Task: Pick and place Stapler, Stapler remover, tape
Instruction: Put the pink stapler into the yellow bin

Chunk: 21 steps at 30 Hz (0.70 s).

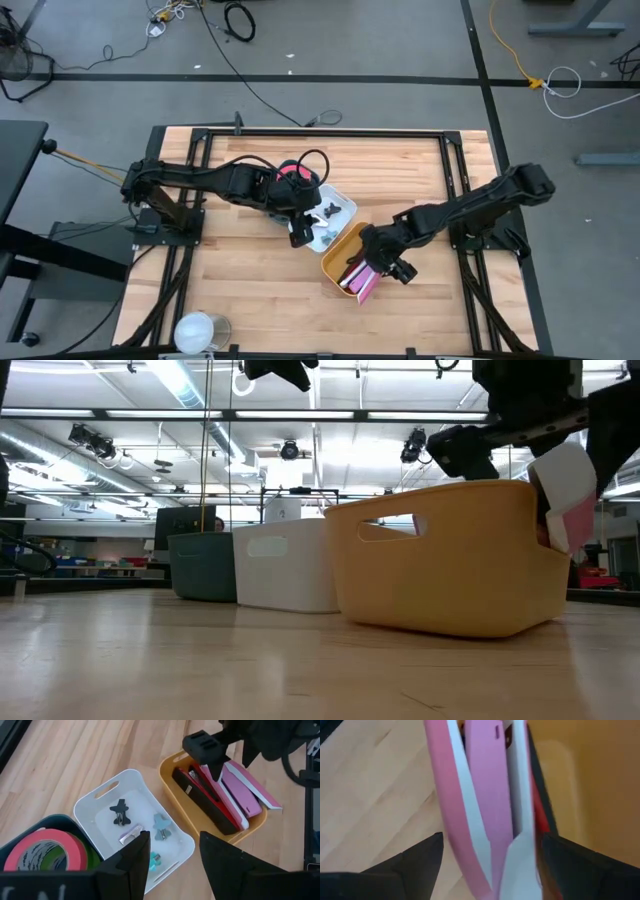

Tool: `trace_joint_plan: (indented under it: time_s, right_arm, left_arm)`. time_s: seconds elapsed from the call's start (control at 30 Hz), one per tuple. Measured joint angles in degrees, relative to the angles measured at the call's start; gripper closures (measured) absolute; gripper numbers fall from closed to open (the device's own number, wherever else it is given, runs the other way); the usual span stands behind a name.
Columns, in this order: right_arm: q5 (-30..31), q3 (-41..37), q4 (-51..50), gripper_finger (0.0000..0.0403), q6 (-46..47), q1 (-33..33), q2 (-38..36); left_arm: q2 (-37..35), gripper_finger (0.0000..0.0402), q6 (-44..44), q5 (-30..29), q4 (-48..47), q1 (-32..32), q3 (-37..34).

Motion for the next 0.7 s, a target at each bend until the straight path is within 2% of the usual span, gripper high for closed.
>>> trace_joint_plan:
  time_s: [0.7]
  right_arm:
    - [-1.5,0.2,0.1,0.0072,-0.3,0.0,4.2]
  left_arm:
    - [0.0,0.0227,0.0,0.0,0.0,0.0,0.0]
